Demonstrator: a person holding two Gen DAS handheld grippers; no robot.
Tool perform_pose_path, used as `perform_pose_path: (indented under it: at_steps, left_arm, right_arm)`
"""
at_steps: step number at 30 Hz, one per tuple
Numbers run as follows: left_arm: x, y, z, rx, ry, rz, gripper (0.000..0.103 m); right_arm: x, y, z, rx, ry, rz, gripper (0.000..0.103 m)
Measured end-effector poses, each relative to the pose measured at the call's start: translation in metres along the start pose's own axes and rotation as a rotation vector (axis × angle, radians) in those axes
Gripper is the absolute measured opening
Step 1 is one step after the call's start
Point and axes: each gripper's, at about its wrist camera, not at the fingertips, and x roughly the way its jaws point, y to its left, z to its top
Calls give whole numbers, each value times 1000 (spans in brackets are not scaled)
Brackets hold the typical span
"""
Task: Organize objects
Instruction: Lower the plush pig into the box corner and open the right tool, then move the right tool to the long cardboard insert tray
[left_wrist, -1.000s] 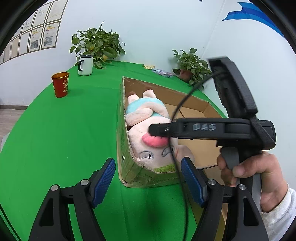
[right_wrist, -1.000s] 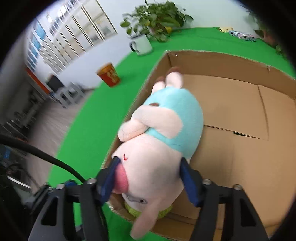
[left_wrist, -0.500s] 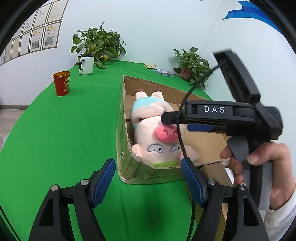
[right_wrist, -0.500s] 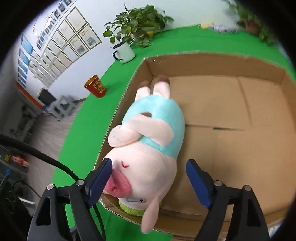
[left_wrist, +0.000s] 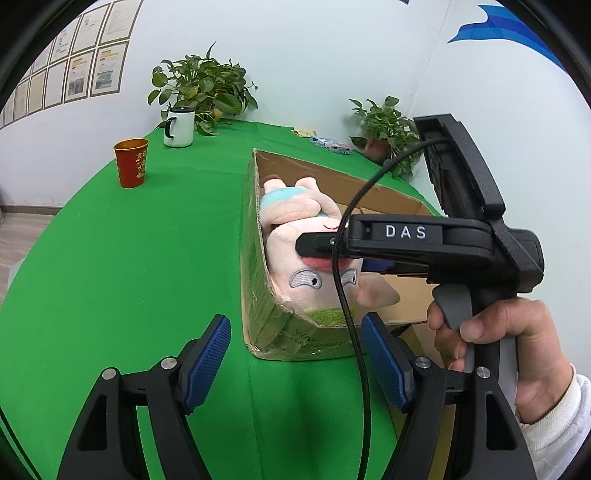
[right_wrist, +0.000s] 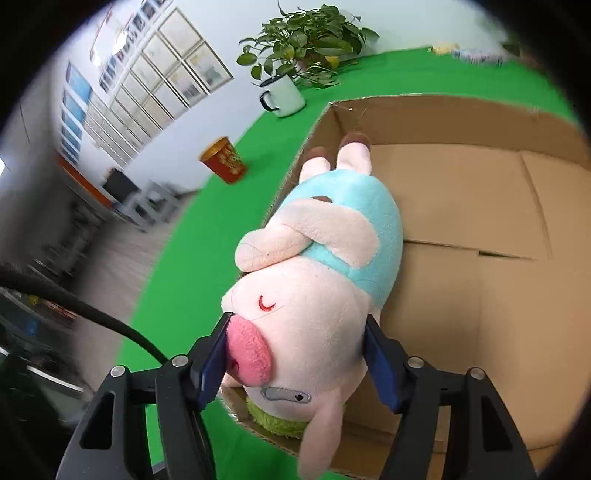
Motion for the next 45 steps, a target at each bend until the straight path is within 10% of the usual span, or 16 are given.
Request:
perform_pose_path:
  at_steps: [9, 19, 45]
  left_arm:
    - [2, -6, -2, 21, -6, 6, 72]
    - [-20, -34, 0, 94, -78, 38, 78]
    - [-96, -77, -56, 96, -47, -56, 78]
  right_arm:
    - [-4, 5, -6, -8, 18, -60, 86]
    - [-114, 2, -64, -122, -232, -396, 94]
    - [-144, 32, -208, -135, -179, -339, 94]
